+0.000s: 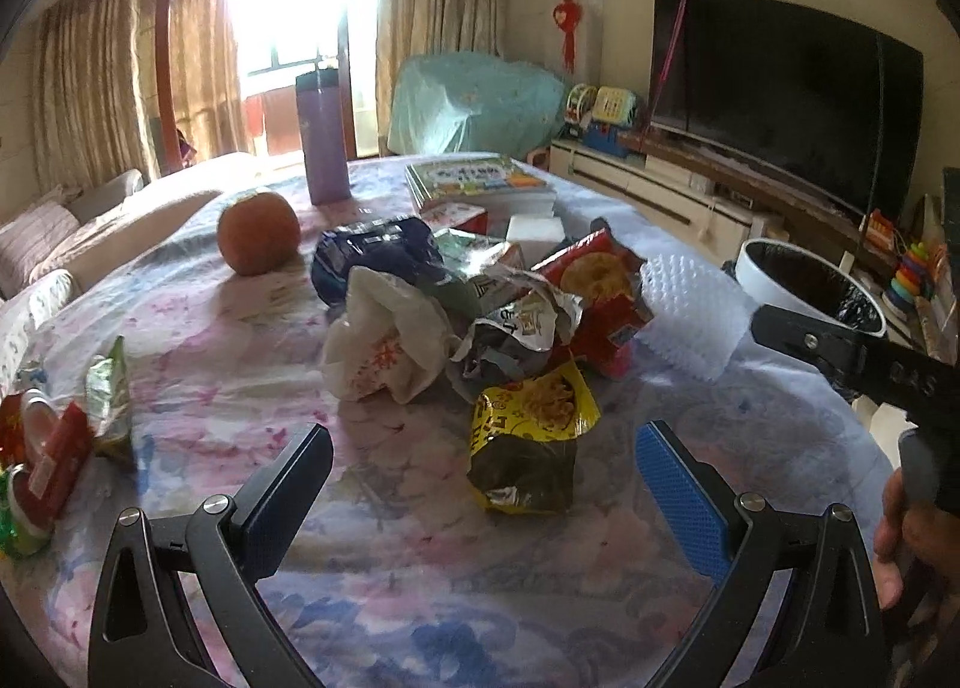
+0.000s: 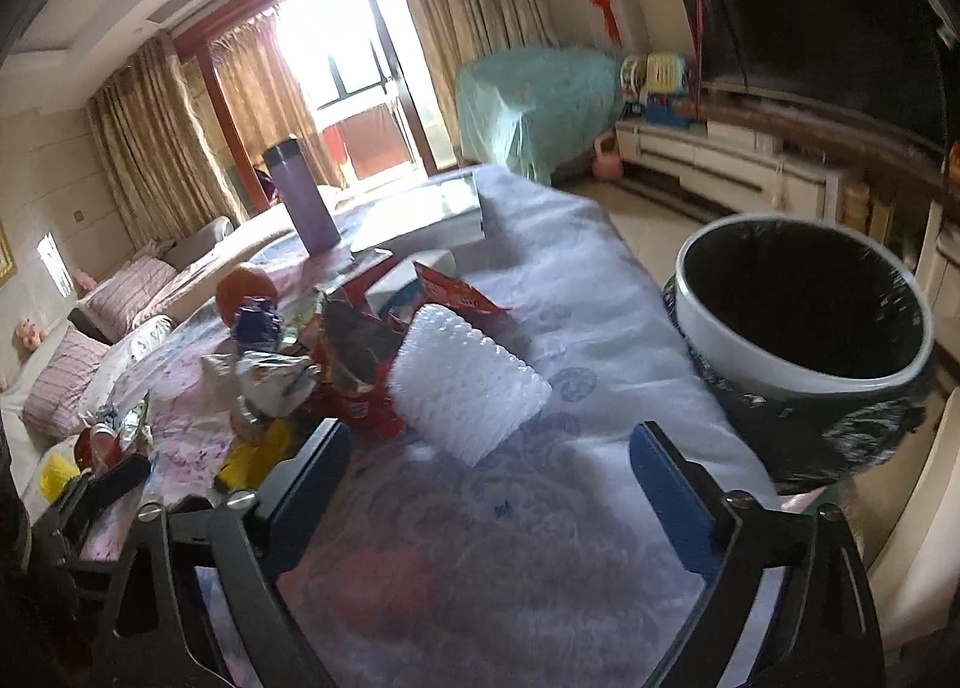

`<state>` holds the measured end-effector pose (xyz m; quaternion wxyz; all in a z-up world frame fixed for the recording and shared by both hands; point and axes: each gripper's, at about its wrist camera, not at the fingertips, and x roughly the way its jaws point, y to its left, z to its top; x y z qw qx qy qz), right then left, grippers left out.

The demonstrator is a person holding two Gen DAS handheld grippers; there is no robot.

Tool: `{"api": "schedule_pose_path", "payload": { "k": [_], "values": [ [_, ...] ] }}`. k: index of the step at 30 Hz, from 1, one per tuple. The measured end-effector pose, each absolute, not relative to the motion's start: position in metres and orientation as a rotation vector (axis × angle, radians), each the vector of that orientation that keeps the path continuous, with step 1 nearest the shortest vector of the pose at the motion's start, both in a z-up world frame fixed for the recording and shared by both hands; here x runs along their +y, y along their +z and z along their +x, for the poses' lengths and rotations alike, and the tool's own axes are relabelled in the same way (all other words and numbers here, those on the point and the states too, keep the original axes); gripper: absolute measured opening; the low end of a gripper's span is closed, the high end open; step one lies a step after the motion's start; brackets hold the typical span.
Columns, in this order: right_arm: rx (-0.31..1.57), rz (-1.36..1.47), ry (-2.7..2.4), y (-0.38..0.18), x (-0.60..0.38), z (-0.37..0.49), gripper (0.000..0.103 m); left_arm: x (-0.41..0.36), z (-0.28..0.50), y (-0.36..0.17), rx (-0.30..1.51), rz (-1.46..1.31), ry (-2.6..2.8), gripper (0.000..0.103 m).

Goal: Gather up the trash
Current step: 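Grasp the yellow snack wrapper with the left gripper while the right grasps the white foam net, then carry both items over the trash bin and open both grippers to drop them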

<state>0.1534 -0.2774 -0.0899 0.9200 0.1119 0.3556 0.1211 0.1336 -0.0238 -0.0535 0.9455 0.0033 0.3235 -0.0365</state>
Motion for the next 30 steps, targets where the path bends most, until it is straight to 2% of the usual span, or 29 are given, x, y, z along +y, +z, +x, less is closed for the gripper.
{"api": "schedule_pose_path", "payload": {
  "k": [4, 7, 8, 9, 10, 12, 13, 15, 18, 30],
  "values": [
    [0.791, 0.271, 0.259, -0.102, -0.28, 0.173, 0.082, -0.029, 0.15, -0.06, 0.691, 0.017, -0.07, 0.101],
    [0.827, 0.285, 0.27, -0.109, -0.281, 0.183, 0.074, -0.031, 0.159, -0.064, 0.718, 0.016, -0.076, 0.091],
    [0.835, 0.293, 0.277, -0.111, -0.281, 0.185, 0.071, -0.031, 0.163, -0.066, 0.727, 0.015, -0.082, 0.082],
    [0.847, 0.304, 0.286, -0.112, -0.282, 0.187, 0.06, -0.033, 0.165, -0.067, 0.736, 0.015, -0.088, 0.07],
    [0.858, 0.317, 0.3, -0.114, -0.283, 0.189, 0.047, -0.034, 0.168, -0.07, 0.752, 0.015, -0.103, 0.064],
    [0.858, 0.321, 0.309, -0.114, -0.283, 0.188, 0.032, -0.036, 0.171, -0.072, 0.774, 0.011, -0.125, 0.04],
    [0.852, 0.318, 0.311, -0.112, -0.284, 0.187, 0.024, -0.037, 0.172, -0.073, 0.781, 0.007, -0.138, 0.036],
    [0.838, 0.318, 0.322, -0.108, -0.285, 0.182, 0.018, -0.038, 0.169, -0.071, 0.776, 0.005, -0.148, 0.03],
    [0.812, 0.307, 0.318, -0.1, -0.289, 0.172, 0.014, -0.041, 0.161, -0.066, 0.778, -0.018, -0.193, 0.024],
    [0.751, 0.305, 0.263, -0.077, -0.323, 0.142, 0.01, -0.075, 0.138, -0.041, 0.725, 0.024, -0.347, 0.021]
  ]
}}
